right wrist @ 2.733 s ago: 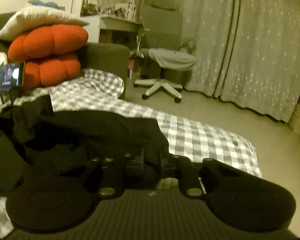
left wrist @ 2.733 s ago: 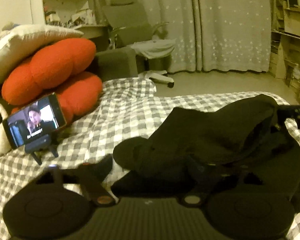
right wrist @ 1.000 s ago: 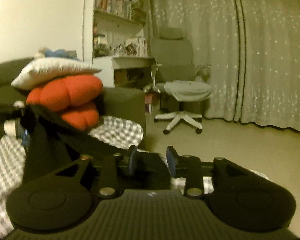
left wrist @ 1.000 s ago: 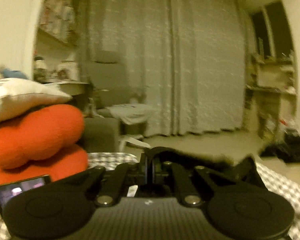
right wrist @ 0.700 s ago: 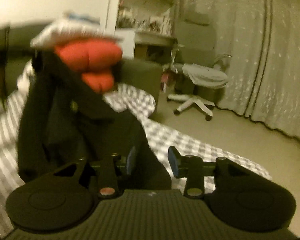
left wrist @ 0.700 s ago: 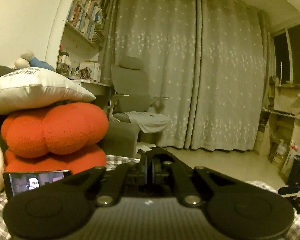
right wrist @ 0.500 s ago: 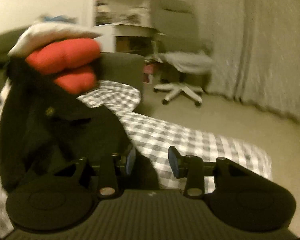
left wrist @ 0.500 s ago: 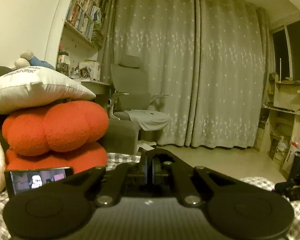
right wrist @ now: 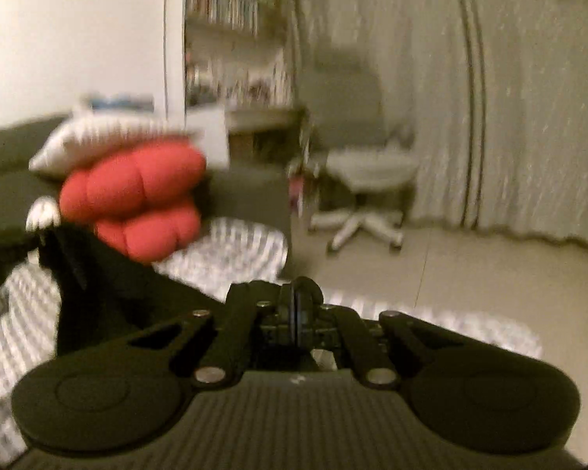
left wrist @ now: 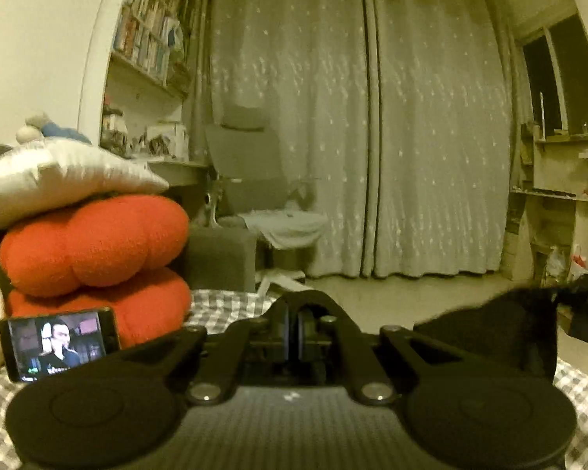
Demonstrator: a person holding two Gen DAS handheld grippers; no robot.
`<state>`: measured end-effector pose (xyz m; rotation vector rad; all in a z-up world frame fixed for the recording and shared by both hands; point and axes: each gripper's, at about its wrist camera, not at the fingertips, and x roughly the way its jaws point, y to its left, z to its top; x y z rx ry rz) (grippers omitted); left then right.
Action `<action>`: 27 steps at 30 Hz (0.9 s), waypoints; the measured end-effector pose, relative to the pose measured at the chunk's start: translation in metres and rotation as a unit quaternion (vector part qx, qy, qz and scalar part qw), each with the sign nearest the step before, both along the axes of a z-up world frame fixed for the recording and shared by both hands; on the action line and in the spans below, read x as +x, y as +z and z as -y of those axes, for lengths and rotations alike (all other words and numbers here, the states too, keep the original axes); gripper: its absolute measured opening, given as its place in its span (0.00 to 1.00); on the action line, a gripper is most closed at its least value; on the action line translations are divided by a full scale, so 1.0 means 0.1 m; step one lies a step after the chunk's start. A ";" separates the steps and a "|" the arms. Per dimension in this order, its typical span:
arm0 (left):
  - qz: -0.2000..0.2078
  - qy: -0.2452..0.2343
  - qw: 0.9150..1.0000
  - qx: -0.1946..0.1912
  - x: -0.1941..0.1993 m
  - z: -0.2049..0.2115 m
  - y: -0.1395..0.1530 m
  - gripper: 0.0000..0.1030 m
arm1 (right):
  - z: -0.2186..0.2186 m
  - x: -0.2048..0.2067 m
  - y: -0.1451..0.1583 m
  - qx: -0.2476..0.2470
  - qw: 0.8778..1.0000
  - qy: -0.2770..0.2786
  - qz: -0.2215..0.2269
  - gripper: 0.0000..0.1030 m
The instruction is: Fold clothes
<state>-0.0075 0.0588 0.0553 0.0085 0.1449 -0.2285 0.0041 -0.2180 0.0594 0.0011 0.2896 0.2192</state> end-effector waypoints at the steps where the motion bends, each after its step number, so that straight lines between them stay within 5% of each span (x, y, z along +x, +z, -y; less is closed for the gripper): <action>1: 0.010 0.000 1.000 -0.008 -0.05 0.00 0.05 0.04 | 0.01 -0.07 0.06 -0.005 1.000 -0.009 0.018 0.01; 5: 0.034 0.004 0.997 -0.063 -0.21 -0.10 0.23 0.04 | -0.05 -0.34 0.27 -0.072 0.990 -0.064 0.099 0.01; 11: 0.088 0.014 0.993 -0.074 -0.52 -0.16 0.42 0.04 | -0.07 -0.75 0.51 -0.121 0.964 -0.130 0.200 0.01; 19: 0.162 0.017 0.982 -0.098 -0.94 -0.45 0.99 0.04 | -0.15 -1.19 0.79 -0.185 0.903 -0.226 0.315 0.01; 27: 0.295 0.009 0.953 -0.068 -1.61 -0.47 2.03 0.04 | -0.17 -1.55 1.22 -0.244 0.816 -0.297 0.431 0.01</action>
